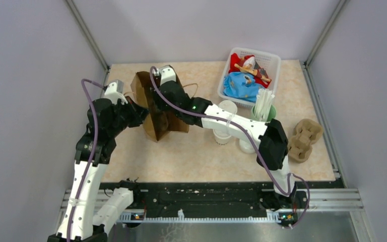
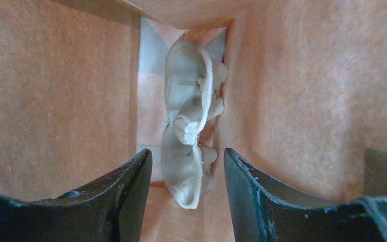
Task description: Pack the takeout coffee
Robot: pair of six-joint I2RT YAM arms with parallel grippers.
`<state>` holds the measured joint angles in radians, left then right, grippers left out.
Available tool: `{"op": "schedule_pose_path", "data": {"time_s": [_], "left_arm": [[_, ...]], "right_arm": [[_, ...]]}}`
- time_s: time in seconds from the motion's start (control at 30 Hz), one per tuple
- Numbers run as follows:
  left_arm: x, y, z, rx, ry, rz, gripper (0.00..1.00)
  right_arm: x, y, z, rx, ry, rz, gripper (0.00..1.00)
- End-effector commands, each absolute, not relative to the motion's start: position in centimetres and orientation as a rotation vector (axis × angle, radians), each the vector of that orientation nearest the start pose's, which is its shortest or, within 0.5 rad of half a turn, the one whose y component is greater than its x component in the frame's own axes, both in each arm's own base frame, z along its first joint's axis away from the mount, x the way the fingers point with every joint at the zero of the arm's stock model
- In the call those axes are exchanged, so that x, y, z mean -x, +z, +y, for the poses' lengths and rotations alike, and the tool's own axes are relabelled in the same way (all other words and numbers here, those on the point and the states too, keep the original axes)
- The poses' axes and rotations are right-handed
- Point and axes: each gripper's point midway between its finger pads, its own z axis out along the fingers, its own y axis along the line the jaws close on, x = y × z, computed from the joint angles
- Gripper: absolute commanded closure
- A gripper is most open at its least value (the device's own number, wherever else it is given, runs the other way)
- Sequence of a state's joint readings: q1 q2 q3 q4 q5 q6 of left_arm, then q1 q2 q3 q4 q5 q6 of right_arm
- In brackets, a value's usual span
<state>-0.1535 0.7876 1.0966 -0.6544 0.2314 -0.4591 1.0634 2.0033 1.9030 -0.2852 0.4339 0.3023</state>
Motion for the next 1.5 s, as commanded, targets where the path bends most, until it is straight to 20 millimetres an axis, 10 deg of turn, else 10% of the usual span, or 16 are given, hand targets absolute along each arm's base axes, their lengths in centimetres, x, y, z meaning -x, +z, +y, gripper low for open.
{"op": "schedule_pose_path", "data": {"time_s": [0.0,0.2,0.63,0.83,1.13,1.47], "left_arm": [[-25.3,33.3,-10.2,0.116,-0.661,1.881,1.00],[-25.9,34.2,-8.4,0.105,-0.518,1.883,1.00],[-26.6,33.0,-7.5,0.190,-0.467,1.937,1.00],[-26.6,33.6,-7.8,0.206,-0.502,1.925,1.00],[-26.9,34.5,-8.2,0.235,-0.536,1.936,1.00],[-26.5,35.1,-8.6,0.252,-0.575,1.942,1.00]], "right_arm": [[-34.1,26.5,48.8,0.416,0.525,1.941,0.47],[-30.9,33.2,48.9,0.627,0.680,1.931,0.32],[-25.5,45.4,41.1,0.507,0.828,1.850,0.08],[-27.2,41.8,35.7,0.460,0.481,1.959,0.01],[-27.0,36.0,39.3,0.543,0.482,2.048,0.02],[-30.3,32.9,42.7,0.530,0.412,1.973,0.54]]}}
